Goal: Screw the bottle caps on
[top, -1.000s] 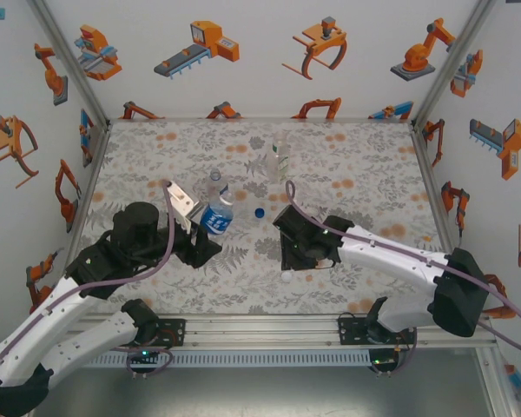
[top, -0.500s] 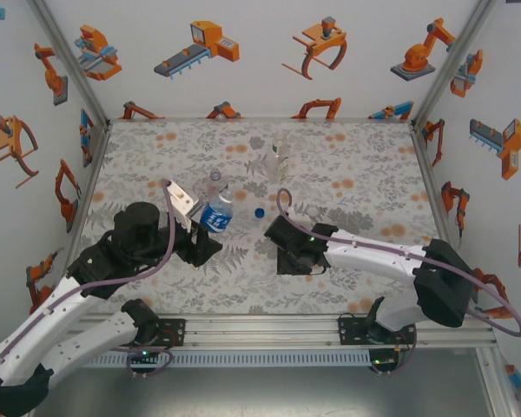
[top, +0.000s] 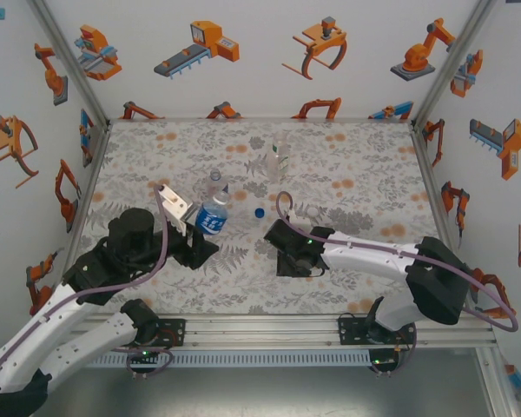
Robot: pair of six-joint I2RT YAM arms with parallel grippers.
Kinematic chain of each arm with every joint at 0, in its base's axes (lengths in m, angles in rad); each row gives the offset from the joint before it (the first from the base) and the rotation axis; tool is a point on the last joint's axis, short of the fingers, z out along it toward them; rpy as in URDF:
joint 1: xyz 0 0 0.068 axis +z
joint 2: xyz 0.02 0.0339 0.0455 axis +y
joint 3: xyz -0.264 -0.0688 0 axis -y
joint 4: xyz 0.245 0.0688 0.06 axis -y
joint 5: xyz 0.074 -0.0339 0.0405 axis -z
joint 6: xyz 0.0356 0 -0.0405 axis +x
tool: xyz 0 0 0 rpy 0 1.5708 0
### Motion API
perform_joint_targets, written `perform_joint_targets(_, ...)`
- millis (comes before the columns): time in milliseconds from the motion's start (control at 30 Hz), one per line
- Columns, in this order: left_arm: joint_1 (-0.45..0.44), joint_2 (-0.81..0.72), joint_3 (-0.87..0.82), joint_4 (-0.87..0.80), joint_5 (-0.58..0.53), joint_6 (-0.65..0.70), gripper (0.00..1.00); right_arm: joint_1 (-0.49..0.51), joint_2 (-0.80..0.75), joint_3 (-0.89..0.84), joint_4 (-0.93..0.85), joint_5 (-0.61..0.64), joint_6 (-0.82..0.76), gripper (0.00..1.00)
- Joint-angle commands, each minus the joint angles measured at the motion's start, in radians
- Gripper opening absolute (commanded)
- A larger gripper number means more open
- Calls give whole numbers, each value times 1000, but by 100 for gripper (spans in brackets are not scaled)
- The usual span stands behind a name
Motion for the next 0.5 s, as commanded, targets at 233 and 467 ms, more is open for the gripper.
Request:
perform_joint_targets(233,5,-22,-18,3,-25,-21,0,6,17,-13,6,9,25,40)
perform_joint_targets(467,6,-29,-20,-9,-32,-22,0,8,29,-14,13,3,24,40)
